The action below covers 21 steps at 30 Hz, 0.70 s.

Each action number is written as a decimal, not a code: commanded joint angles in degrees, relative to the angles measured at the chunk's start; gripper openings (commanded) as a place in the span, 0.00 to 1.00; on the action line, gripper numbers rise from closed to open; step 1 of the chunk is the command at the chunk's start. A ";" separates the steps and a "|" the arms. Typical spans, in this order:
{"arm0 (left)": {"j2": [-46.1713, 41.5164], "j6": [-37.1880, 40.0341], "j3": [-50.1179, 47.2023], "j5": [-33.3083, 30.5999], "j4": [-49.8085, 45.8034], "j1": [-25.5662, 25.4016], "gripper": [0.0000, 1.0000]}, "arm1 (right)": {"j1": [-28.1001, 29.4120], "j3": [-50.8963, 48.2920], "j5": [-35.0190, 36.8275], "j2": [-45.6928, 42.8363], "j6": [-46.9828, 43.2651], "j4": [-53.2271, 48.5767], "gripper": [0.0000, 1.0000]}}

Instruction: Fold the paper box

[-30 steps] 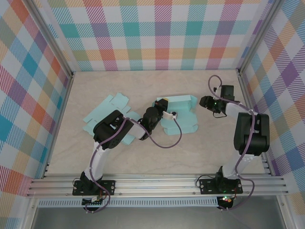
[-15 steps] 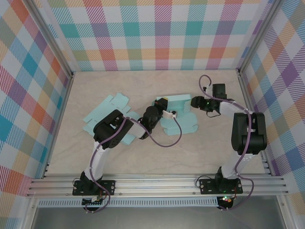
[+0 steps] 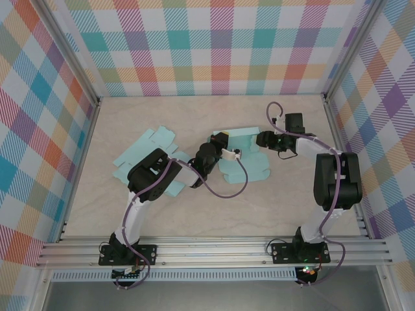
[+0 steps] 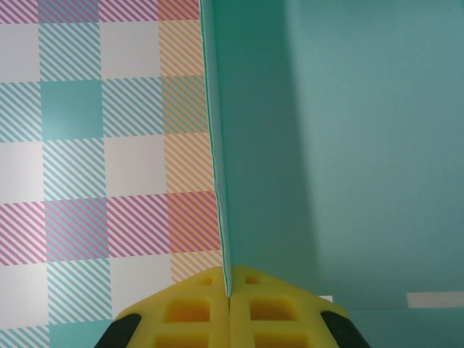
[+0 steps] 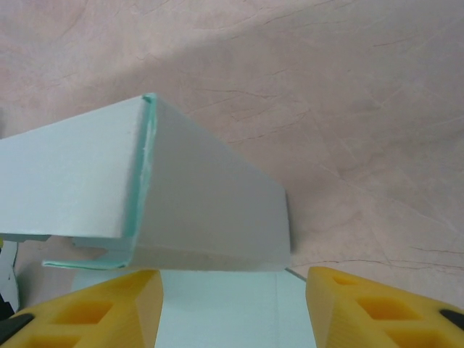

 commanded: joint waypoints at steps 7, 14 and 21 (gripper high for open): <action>1.04 -1.17 -0.38 3.45 -6.06 0.42 0.00 | 0.45 2.01 0.12 0.71 -0.95 -0.18 0.56; -0.36 -2.82 -0.68 4.83 -9.42 0.42 0.00 | 1.59 4.07 2.48 3.30 1.15 1.75 0.56; -2.73 -5.45 -0.29 6.86 -15.11 0.69 0.00 | 2.18 6.22 5.15 5.69 2.54 2.92 0.53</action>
